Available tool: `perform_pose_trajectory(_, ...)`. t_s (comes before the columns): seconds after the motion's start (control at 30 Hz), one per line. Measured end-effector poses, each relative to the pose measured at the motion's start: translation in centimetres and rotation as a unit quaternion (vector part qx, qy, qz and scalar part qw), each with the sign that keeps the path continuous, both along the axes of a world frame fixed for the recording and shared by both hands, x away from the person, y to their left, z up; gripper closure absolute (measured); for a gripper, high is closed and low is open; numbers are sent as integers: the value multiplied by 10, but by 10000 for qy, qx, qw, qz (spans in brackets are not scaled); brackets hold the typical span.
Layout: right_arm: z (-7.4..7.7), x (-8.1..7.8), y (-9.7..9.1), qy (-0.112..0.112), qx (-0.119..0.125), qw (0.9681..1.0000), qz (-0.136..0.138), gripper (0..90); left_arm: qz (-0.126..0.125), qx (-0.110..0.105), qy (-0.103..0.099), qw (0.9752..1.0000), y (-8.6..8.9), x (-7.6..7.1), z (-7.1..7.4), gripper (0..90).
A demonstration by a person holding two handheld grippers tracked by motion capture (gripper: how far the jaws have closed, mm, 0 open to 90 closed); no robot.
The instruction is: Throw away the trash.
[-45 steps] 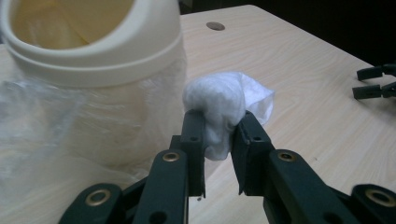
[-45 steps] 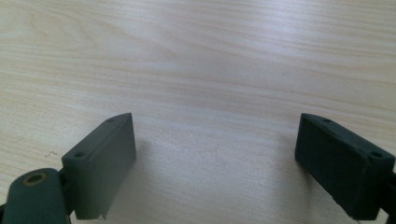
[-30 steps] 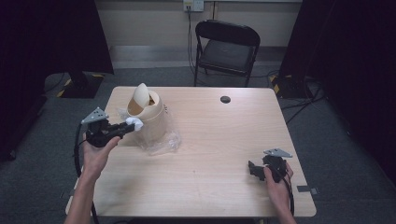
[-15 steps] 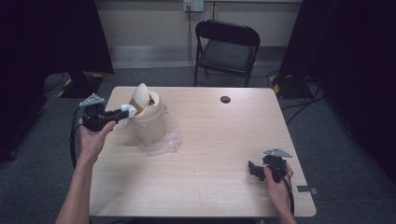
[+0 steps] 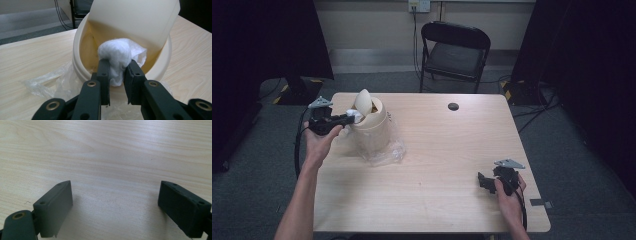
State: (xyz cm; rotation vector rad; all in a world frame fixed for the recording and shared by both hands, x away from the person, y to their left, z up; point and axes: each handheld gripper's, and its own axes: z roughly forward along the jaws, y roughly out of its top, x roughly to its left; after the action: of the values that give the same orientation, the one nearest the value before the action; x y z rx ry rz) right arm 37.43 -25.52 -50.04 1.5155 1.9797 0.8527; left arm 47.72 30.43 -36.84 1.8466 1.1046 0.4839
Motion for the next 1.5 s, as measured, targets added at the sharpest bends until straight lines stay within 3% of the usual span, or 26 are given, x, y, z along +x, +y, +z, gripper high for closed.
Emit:
perform_pose_trajectory(0.17, 0, 0, 0, -1, -1, 10000, 0, 116, -101, 138, 177, 9997, -6, 10, -3, 762)
perform_pose_trajectory(0.3, 0, 0, 0, 0, 0, 10000, 1, 116, -81, 16, 304, 9995, -8, 17, -9, 762)
perform_pose_trajectory(0.43, 0, 0, 0, 1, 0, 10000, 0, 116, -113, 200, 331, 9992, -13, 20, -9, 760)
perform_pose_trajectory(0.5, 0, 0, 0, 0, 0, 10000, 1, 116, -87, 109, 387, 9992, -14, 22, -11, 757)
perform_pose_trajectory(0.63, 0, 0, 0, 0, 0, 10000, 0, 116, -94, 190, 427, 9989, -18, 27, -13, 756)
perform_pose_trajectory(0.77, 0, 0, 0, 0, 0, 10000, 0, 116, -126, 461, 510, 9976, -24, 31, -13, 744)
perform_pose_trajectory(0.9, 0, 0, 0, -1, 0, 10000, 0, 116, -85, 416, 607, 9973, -24, 36, -15, 740)
perform_pose_trajectory(1.07, 0, 0, 0, 0, -1, 10000, 1, 116, -93, 528, 693, 9961, -26, 40, -14, 706)
perform_pose_trajectory(1.17, 0, 0, 0, 0, 1, 10000, 0, 116, -97, 491, 724, 9961, -25, 40, -13, 670)
perform_pose_trajectory(1.3, 0, 0, 0, 0, 0, 10000, 0, 116, -26, 448, 583, 9973, -26, 36, -8, 570)
perform_pose_trajectory(1.37, 0, 0, 0, 0, -1, 10000, 0, 116, -26, 542, 519, 9972, -25, 35, -6, 570)
perform_pose_trajectory(1.5, 0, 0, 0, 0, -1, 10000, 0, 116, 21, 479, 509, 9976, -23, 34, -4, 557)
